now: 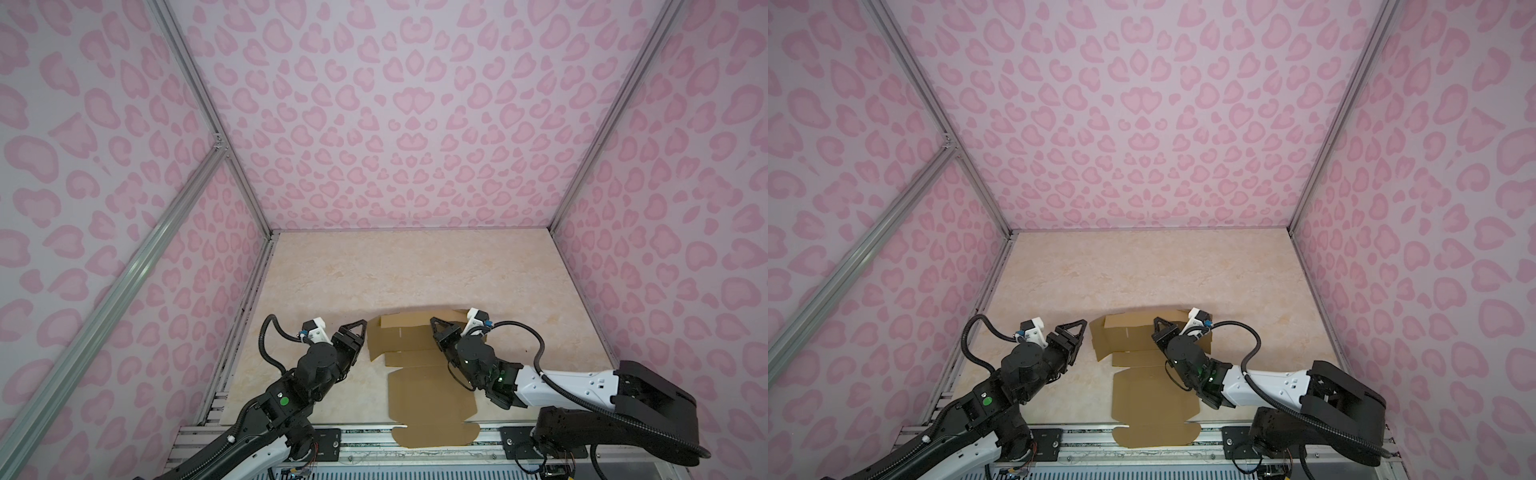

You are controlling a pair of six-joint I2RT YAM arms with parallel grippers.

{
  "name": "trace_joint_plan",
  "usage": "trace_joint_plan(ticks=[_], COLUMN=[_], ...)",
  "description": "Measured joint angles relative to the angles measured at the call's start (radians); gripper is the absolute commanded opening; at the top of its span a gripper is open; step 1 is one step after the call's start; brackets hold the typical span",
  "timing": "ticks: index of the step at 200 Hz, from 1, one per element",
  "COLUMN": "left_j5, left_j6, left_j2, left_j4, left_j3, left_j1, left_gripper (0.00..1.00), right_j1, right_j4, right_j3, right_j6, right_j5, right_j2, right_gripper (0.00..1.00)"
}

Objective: Fold the paper box

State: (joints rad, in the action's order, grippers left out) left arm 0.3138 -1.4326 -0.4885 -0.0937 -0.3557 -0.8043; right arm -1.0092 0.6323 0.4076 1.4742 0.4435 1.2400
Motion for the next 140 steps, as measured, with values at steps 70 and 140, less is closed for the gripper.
trace_joint_plan(ticks=[70, 140], left_j5=[0.063, 0.171], left_j6=[0.432, 0.709], left_j2=[0.079, -0.100], left_j4=[-0.115, -0.155], left_j3=[-0.032, -0.140], left_j1=[0.000, 0.000], left_gripper=[0.70, 0.71], right_j1=[0.084, 0.185], right_j4=[0.071, 0.103], right_j3=[-0.069, -0.142], right_j6=[-0.187, -0.139], right_j5=[-0.061, -0.152], right_j2=[-0.145, -0.156], right_gripper=[0.00, 0.00])
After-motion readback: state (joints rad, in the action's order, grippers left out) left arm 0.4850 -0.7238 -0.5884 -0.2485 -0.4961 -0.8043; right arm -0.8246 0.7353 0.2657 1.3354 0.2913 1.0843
